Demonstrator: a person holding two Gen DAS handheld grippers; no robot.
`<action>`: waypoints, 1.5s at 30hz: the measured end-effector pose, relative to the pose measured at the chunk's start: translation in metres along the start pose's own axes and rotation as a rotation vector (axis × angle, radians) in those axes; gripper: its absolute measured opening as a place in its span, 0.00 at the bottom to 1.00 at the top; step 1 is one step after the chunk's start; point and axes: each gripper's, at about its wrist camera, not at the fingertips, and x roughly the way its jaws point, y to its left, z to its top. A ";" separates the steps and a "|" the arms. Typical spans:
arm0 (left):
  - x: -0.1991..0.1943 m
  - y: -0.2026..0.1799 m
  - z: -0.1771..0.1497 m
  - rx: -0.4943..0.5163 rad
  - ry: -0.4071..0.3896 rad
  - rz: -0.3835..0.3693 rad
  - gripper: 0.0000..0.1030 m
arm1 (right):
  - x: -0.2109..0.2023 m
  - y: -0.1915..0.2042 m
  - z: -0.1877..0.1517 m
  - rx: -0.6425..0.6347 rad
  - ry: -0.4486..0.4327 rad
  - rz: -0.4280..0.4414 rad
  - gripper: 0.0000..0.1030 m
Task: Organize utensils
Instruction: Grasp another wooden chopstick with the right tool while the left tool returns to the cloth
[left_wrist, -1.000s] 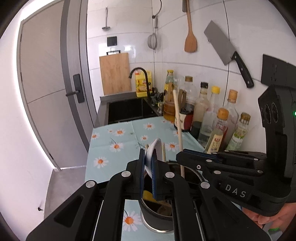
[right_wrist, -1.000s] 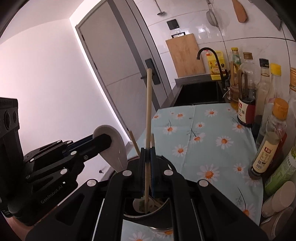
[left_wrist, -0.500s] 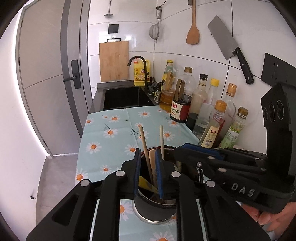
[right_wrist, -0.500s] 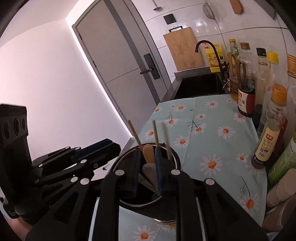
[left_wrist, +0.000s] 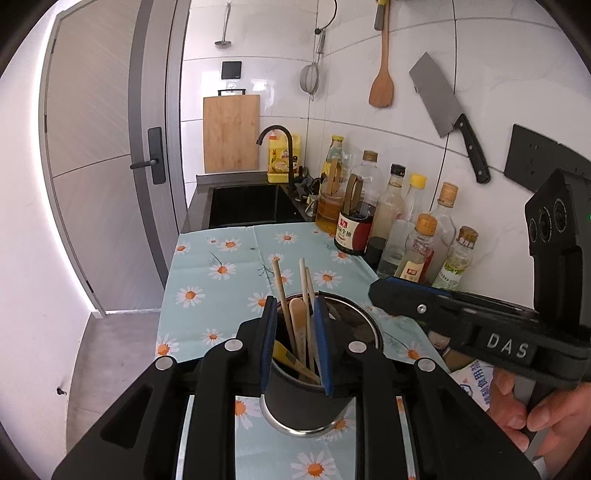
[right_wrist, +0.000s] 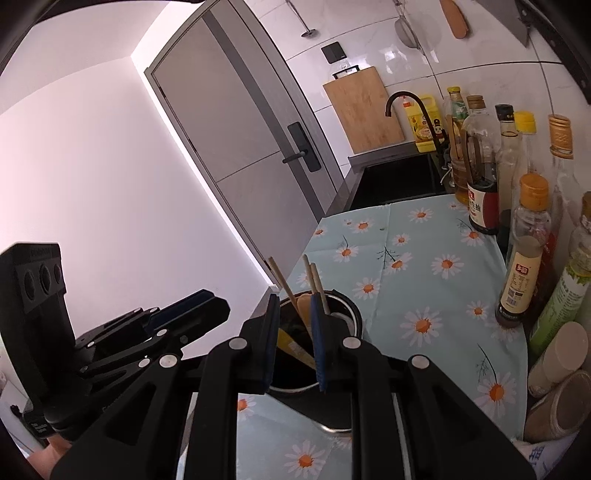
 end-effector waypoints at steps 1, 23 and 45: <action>-0.004 0.000 -0.001 -0.005 -0.003 -0.002 0.19 | -0.006 0.001 0.000 0.006 -0.004 0.001 0.19; -0.060 0.012 -0.071 -0.063 0.117 -0.179 0.21 | -0.078 -0.019 -0.070 0.244 0.193 -0.193 0.35; -0.048 0.017 -0.181 -0.070 0.360 -0.415 0.21 | -0.037 -0.065 -0.178 0.560 0.634 -0.526 0.31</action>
